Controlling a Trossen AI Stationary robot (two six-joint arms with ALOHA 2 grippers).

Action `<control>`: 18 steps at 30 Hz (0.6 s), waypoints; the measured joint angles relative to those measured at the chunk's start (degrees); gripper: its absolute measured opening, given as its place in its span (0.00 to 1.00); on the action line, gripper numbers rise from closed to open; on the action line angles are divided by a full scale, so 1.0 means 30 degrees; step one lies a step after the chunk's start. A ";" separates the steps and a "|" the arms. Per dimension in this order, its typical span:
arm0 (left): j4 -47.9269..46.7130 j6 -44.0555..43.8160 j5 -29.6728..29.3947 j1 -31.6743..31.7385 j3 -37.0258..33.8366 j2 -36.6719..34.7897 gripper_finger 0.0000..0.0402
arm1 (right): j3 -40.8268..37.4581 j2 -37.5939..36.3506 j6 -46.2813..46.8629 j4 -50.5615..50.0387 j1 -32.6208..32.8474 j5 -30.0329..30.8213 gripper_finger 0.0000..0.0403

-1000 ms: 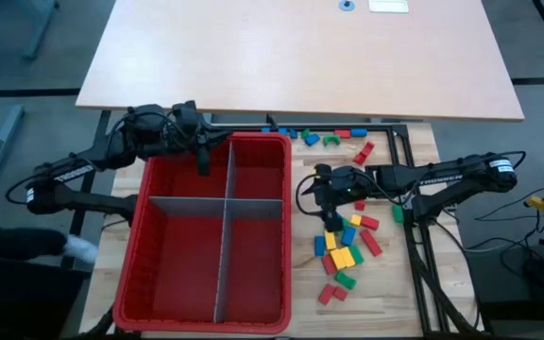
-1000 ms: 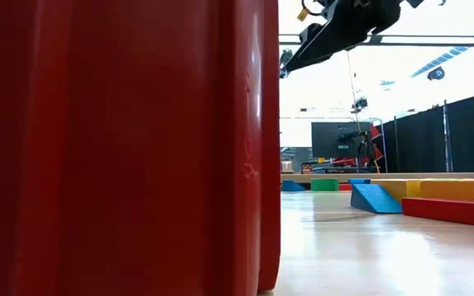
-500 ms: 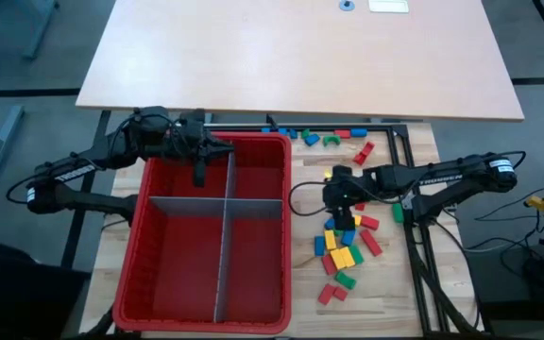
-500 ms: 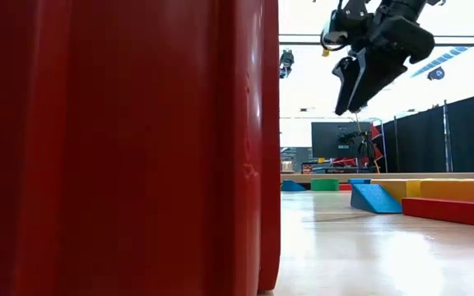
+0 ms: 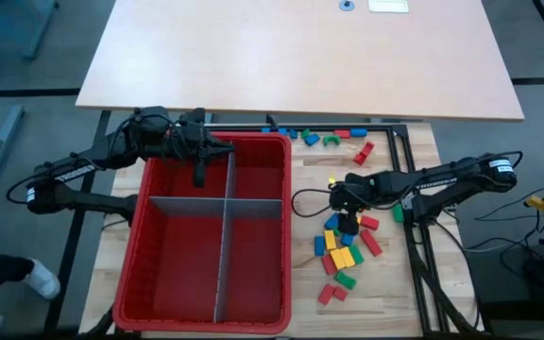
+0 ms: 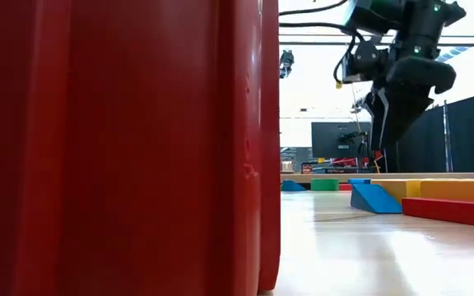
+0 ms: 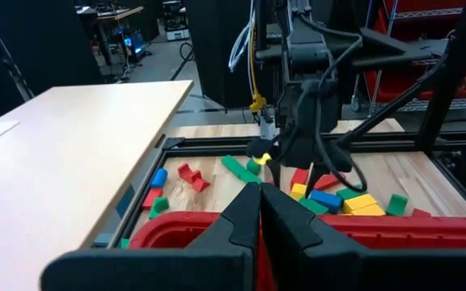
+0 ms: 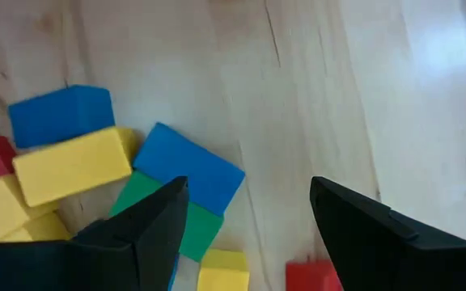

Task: Sort blocks

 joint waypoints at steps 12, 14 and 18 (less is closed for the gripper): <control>-0.0323 0.1685 0.0015 0.0000 0.0000 0.0000 0.01 | -0.0209 0.0338 0.2904 0.0586 0.0000 0.0048 0.64; -0.0299 0.1895 0.0015 0.0000 0.0000 0.0000 0.02 | -0.0213 0.0647 0.3288 0.0584 0.0000 0.0042 0.65; -0.0309 0.2586 0.0015 0.0000 0.0000 0.0000 0.05 | -0.0235 0.1491 0.3528 0.0527 0.0044 -0.0250 0.65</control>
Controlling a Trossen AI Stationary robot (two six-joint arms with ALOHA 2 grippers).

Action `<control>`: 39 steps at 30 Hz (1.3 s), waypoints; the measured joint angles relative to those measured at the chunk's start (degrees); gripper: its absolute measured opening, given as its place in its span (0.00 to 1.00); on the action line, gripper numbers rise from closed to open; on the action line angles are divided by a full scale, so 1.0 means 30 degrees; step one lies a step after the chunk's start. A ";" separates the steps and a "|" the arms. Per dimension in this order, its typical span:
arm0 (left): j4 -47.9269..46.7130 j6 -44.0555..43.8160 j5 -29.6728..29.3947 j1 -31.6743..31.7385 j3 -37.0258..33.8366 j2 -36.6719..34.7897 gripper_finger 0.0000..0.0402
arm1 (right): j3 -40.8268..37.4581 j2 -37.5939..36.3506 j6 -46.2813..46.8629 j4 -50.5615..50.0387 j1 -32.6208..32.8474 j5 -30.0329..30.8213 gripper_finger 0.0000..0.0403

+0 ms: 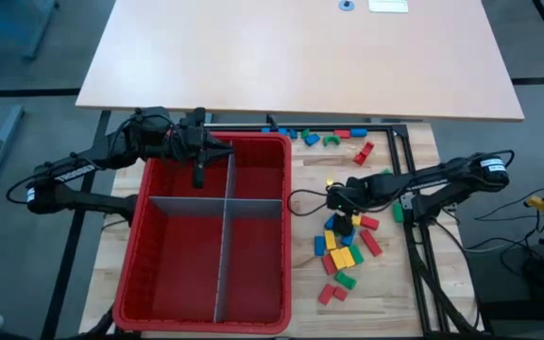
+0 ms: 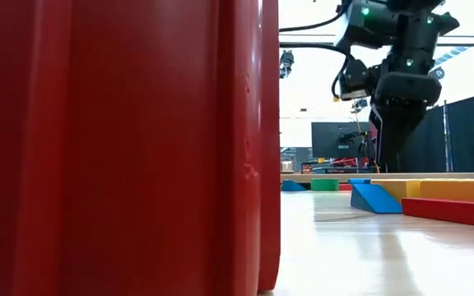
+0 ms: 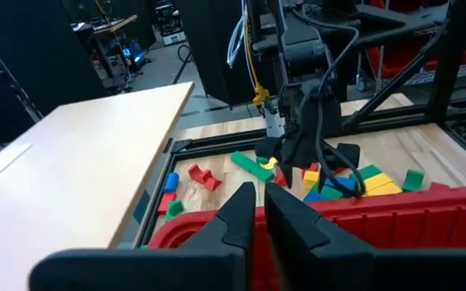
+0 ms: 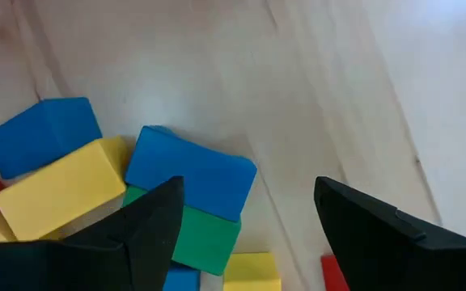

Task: Sort blocks

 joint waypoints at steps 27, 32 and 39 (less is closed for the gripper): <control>-0.0745 0.0662 -0.0022 0.0000 0.0000 0.0000 0.43 | 0.0083 0.2168 -0.6685 0.0202 0.0007 -0.0133 0.70; -0.0799 0.0656 -0.0022 0.0000 0.0000 0.0000 0.44 | -0.0044 0.2371 -0.8382 -0.0328 0.0011 -0.0278 0.71; -0.0784 0.0647 -0.0170 0.0000 0.0000 0.0000 0.42 | -0.0066 0.2422 -0.9356 -0.0774 0.0058 -0.0131 0.70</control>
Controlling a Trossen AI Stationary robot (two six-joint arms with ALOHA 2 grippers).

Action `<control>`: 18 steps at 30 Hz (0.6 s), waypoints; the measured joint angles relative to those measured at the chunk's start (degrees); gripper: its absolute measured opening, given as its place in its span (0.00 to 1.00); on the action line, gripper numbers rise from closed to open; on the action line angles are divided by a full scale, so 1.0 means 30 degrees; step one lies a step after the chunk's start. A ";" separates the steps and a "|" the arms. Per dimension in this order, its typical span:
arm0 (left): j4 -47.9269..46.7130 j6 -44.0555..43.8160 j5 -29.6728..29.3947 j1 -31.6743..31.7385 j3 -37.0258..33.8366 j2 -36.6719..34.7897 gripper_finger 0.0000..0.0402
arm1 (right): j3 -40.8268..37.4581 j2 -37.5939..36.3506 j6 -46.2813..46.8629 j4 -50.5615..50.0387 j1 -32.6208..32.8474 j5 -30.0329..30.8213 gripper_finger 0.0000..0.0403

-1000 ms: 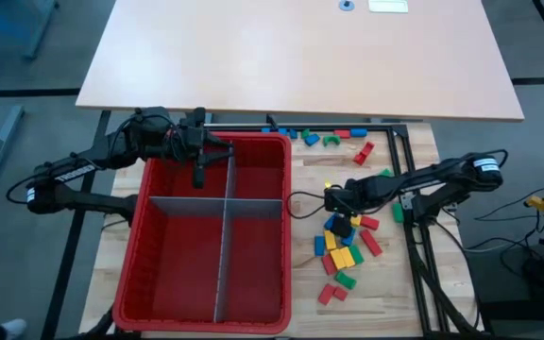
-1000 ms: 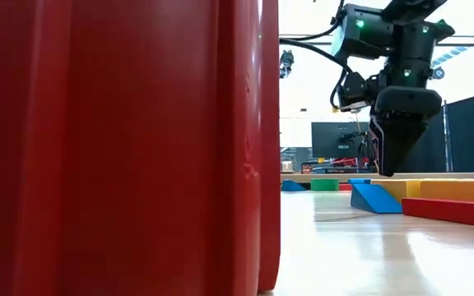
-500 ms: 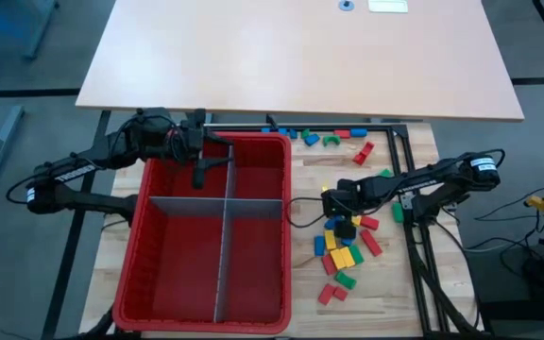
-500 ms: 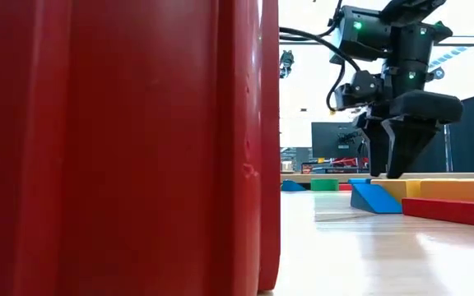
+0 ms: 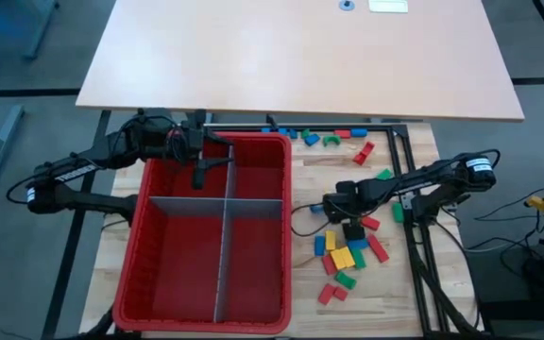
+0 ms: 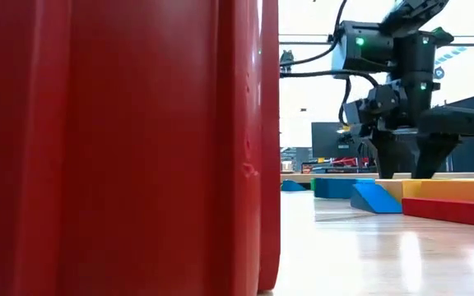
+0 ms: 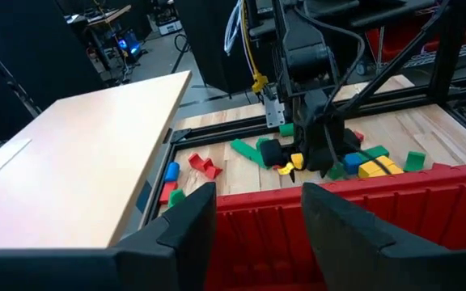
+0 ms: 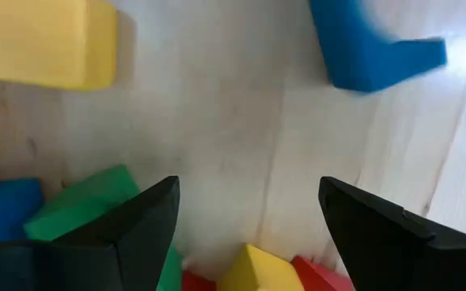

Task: Sort blocks

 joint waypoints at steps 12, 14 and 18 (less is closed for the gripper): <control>0.0227 -0.0003 -0.0070 0.0007 0.0000 0.0000 0.42 | 0.0824 -0.0073 -0.0518 0.1911 -0.0058 0.1298 0.71; 0.0240 -0.0008 -0.0070 0.0007 0.0000 0.0000 0.42 | 0.1046 -0.0073 -0.0775 0.2473 -0.0062 0.1464 0.71; 0.0236 -0.0321 -0.0070 0.0007 0.0000 0.0000 0.41 | 0.1180 -0.0073 -0.1343 0.3339 -0.0150 0.1634 0.72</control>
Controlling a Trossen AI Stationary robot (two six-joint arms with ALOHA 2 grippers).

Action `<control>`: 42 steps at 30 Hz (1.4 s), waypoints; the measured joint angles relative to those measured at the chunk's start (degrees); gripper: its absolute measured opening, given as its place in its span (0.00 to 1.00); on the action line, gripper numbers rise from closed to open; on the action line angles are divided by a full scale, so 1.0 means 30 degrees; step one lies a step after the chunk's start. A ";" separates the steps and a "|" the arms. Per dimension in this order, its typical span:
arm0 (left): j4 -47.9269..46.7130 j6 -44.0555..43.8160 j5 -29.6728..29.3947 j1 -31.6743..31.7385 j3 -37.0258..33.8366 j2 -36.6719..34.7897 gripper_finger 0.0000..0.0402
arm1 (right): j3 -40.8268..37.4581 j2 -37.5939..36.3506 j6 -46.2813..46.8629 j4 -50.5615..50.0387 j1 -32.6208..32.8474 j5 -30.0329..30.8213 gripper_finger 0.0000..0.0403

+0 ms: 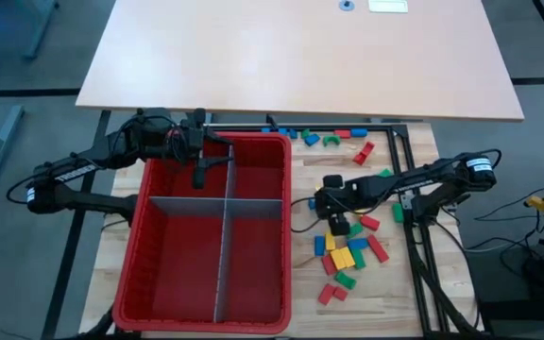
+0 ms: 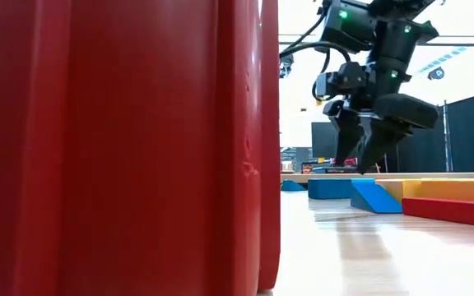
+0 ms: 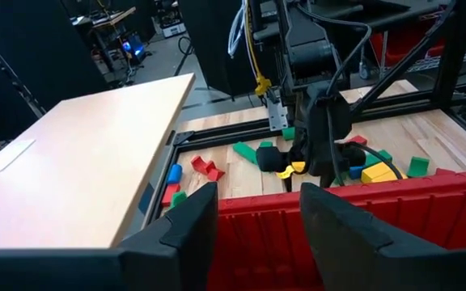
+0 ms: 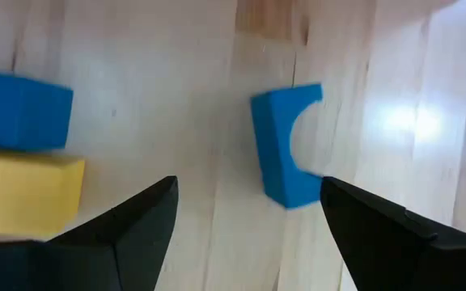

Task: Sort blocks

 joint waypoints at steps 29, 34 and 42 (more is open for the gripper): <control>-0.0258 -0.0192 0.0066 0.0000 0.0000 0.0000 0.38 | 0.0061 0.3354 0.0027 0.2342 -0.1136 -0.0333 0.26; -0.0251 -0.0185 0.0066 0.0000 0.0000 0.0000 0.35 | 0.0051 0.3125 0.0571 0.2213 -0.1168 0.0259 0.05; -0.0302 -0.0185 0.0073 0.0000 0.0000 0.0000 0.33 | 0.0015 0.1961 0.1969 0.0201 -0.1168 0.2306 0.04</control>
